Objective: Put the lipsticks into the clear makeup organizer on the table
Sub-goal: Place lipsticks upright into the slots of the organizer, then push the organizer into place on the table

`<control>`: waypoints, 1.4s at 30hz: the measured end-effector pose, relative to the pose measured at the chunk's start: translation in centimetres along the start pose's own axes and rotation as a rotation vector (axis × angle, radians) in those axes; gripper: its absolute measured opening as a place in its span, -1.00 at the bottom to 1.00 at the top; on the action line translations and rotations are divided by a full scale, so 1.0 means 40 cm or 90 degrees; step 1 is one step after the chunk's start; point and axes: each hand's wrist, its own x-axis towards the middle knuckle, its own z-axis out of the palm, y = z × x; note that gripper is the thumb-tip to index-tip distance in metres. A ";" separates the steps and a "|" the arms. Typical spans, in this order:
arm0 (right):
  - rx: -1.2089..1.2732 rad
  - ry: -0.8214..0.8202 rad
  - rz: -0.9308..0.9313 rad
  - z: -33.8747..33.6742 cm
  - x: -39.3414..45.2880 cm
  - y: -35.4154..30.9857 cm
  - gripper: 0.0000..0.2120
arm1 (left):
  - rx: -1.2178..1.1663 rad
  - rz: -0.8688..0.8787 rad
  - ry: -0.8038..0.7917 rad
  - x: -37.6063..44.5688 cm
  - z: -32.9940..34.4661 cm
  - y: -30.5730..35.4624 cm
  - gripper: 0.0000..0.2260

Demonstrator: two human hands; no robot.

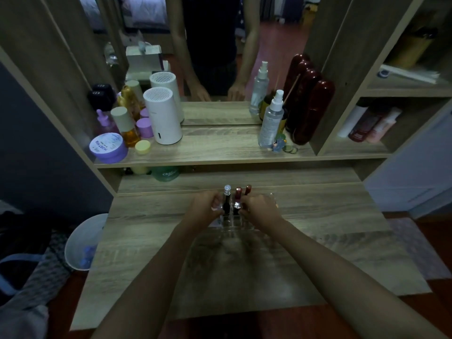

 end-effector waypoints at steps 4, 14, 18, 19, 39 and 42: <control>0.036 0.000 0.015 0.005 0.009 -0.005 -0.79 | 0.005 -0.017 0.005 0.002 0.015 0.014 -0.83; 0.060 -0.027 0.030 -0.007 0.012 0.000 -0.74 | -0.009 -0.020 0.016 -0.008 0.028 0.028 -0.85; 0.060 -0.027 0.032 -0.009 0.010 -0.002 -0.73 | -0.008 -0.017 0.022 -0.011 0.028 0.031 -0.85; 0.063 -0.027 0.029 -0.010 0.010 -0.002 -0.72 | -0.005 -0.020 0.022 -0.011 0.028 0.031 -0.84; 0.204 0.148 0.127 -0.142 -0.020 0.241 -0.89 | -0.048 -0.139 0.145 -0.028 -0.101 -0.044 -0.81; 0.243 0.030 0.177 -0.081 -0.039 0.269 -0.80 | -0.015 -0.244 0.137 -0.049 -0.089 -0.071 -0.81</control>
